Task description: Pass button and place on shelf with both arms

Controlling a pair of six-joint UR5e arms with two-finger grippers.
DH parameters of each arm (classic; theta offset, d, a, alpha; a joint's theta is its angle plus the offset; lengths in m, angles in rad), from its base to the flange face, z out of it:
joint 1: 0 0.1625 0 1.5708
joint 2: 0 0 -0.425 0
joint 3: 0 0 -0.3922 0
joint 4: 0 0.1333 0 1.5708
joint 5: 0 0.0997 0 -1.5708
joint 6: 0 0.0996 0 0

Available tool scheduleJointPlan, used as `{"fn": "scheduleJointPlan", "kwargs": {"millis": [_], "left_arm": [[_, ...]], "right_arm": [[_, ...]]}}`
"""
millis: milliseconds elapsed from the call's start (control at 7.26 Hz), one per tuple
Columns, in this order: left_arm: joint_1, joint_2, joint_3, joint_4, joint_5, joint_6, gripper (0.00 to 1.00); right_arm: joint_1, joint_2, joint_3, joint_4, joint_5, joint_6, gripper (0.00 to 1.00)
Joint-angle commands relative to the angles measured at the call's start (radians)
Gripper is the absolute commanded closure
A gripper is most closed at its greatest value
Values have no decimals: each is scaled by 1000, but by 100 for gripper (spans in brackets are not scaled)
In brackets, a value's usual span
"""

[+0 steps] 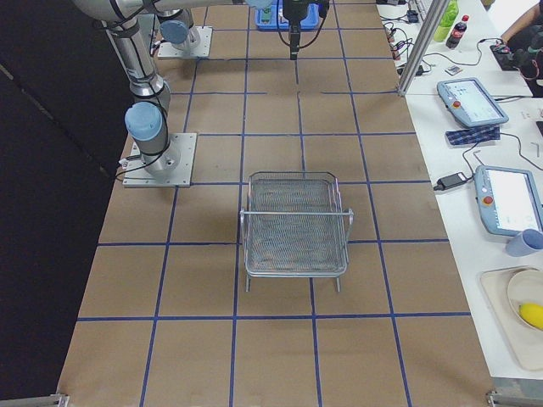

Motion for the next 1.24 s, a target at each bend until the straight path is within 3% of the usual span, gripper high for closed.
{"fn": "scheduleJointPlan", "kwargs": {"millis": [0,1101], "left_arm": [[-2,4,-1,0,-1,7,0],[5,7,-4,-12,-2,12,0]], "right_arm": [[1,-1,0,-2,4,0,0],[9,-4,11,1,5,0,0]]}}
